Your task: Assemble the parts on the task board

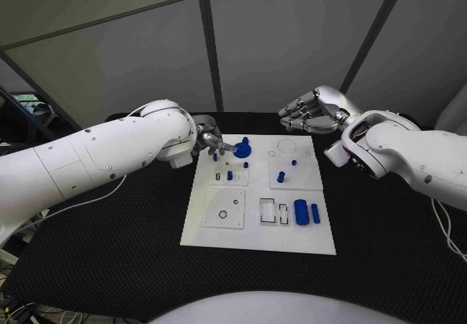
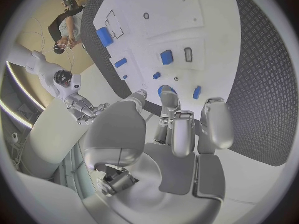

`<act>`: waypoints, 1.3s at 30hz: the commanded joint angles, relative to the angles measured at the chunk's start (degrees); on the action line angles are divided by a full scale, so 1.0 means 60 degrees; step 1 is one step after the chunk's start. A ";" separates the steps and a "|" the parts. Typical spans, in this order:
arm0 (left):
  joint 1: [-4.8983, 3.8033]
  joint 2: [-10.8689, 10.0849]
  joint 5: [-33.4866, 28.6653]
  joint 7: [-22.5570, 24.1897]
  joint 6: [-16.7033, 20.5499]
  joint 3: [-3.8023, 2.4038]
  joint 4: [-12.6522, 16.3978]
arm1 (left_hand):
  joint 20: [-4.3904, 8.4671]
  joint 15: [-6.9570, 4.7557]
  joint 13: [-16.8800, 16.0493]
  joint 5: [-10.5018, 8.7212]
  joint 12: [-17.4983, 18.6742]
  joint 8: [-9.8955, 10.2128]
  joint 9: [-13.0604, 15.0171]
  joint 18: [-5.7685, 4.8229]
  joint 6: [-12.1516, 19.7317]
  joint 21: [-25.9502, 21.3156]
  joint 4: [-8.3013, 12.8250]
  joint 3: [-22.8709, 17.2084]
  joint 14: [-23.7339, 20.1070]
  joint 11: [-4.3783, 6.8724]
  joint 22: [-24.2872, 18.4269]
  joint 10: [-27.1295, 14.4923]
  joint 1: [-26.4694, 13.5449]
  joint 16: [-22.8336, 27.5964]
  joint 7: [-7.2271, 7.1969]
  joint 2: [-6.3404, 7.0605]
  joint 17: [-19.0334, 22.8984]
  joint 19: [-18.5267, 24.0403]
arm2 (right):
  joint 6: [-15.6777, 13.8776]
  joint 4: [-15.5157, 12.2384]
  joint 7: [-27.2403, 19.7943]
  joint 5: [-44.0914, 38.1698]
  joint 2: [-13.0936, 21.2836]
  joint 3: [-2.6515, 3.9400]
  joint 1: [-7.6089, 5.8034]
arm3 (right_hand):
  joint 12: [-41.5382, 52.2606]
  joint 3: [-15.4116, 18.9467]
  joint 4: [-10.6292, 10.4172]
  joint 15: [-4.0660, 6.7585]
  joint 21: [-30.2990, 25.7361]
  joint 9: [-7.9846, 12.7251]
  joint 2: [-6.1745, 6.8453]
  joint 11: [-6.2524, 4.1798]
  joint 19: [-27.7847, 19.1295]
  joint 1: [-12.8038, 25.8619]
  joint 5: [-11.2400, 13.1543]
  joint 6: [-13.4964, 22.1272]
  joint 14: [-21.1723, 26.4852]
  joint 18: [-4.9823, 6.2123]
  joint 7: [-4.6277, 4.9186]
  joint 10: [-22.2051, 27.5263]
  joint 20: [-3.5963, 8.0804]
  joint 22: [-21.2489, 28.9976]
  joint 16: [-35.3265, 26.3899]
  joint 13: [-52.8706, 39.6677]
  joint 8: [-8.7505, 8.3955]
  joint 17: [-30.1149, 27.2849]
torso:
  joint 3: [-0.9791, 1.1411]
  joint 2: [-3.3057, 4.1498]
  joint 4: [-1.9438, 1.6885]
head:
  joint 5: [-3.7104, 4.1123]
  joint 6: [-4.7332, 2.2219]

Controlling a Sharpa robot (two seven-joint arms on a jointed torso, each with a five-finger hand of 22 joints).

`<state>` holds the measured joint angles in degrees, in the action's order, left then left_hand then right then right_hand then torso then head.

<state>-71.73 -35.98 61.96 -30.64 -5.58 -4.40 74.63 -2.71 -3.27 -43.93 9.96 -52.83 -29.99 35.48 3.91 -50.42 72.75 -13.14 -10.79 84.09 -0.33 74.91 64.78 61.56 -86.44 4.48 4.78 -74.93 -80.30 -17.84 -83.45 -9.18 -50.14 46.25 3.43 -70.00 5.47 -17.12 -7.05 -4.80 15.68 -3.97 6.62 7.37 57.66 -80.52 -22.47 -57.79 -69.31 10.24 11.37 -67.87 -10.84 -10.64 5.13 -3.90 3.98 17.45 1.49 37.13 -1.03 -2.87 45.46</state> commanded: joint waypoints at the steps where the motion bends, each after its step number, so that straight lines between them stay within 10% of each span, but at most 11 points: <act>1: -0.0215 0.0166 -0.0434 0.0104 -0.0075 -0.0036 -0.0513 | -0.0117 0.0128 0.0369 0.0038 0.0262 0.0332 -0.0288 0.0106 0.0219 -0.0163 -0.0041 0.0162 0.0621 -0.0130 0.0004 -0.0269 0.0235 0.0114 0.0146 -0.0018 -0.1558 0.0107 | 0.0005 0.0019 -0.0089 -0.0010 -0.0001 0.0005 -0.0014 | 0.0034 0.0013 -0.0044 0.0003 -0.0052 -0.0003 0.0025 0.0040 0.0057 0.0088 -0.0038 -0.0002 -0.0039 0.0023 0.0035 0.0032 -0.0028 0.0015 -0.0039 0.0015 0.0002 -0.0016 | -0.0006 0.0011 0.0004 | -0.0010 -0.0073; 20: -0.0429 0.1361 -0.0078 0.0180 -0.1610 0.0050 -0.3406 | -0.0315 0.0266 0.0581 -0.0086 0.0068 0.0979 -0.1146 0.0201 0.0137 -0.0539 -0.0519 0.1029 0.0493 -0.0265 -0.0215 -0.0348 0.0477 0.0303 0.0279 -0.0164 -0.1274 0.0304 | 0.0017 0.0078 -0.0085 -0.0010 -0.0076 0.0005 -0.0008 | 0.0035 0.0007 -0.0037 0.0005 -0.0057 -0.0004 0.0023 0.0036 0.0060 0.0080 -0.0042 -0.0003 -0.0039 0.0025 0.0032 0.0031 -0.0027 0.0018 -0.0039 0.0015 0.0003 -0.0017 | -0.0016 0.0035 0.0000 | -0.0119 -0.0094; 39: -0.0239 0.1710 0.0023 0.0258 -0.2255 0.0161 -0.3984 | -0.0296 0.0236 0.0524 -0.0079 -0.0110 0.0983 -0.1316 0.0155 -0.0141 -0.0348 -0.0550 0.1295 0.0594 -0.0223 -0.0042 -0.0243 0.0569 0.0122 0.0230 -0.0355 -0.1499 0.0175 | 0.0044 0.0075 -0.0089 -0.0010 -0.0136 0.0005 0.0004 | 0.0038 0.0000 -0.0035 0.0007 -0.0063 -0.0004 0.0018 0.0035 0.0065 0.0079 -0.0044 -0.0004 -0.0042 0.0027 0.0031 0.0028 -0.0027 0.0022 -0.0039 0.0013 0.0005 -0.0017 | 0.0001 0.0019 0.0005 | -0.0127 -0.0052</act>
<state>-73.07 -25.81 61.55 -29.86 -16.99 -3.42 50.81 -4.51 -2.06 -40.74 9.73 -53.25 -24.41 27.64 6.98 -50.84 70.47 -16.44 -3.40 84.06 -1.65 74.61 62.90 64.71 -85.44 5.92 3.00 -74.93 -78.93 -17.83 -82.92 -9.25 -50.14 45.50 3.43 -69.89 5.47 -17.12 -7.04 -4.80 15.69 -3.97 6.62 7.37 57.66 -80.52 -22.46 -57.79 -69.31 10.25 11.37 -67.87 -10.84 -10.60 5.13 -3.90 3.98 17.42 1.46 37.27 -1.00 -3.70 45.07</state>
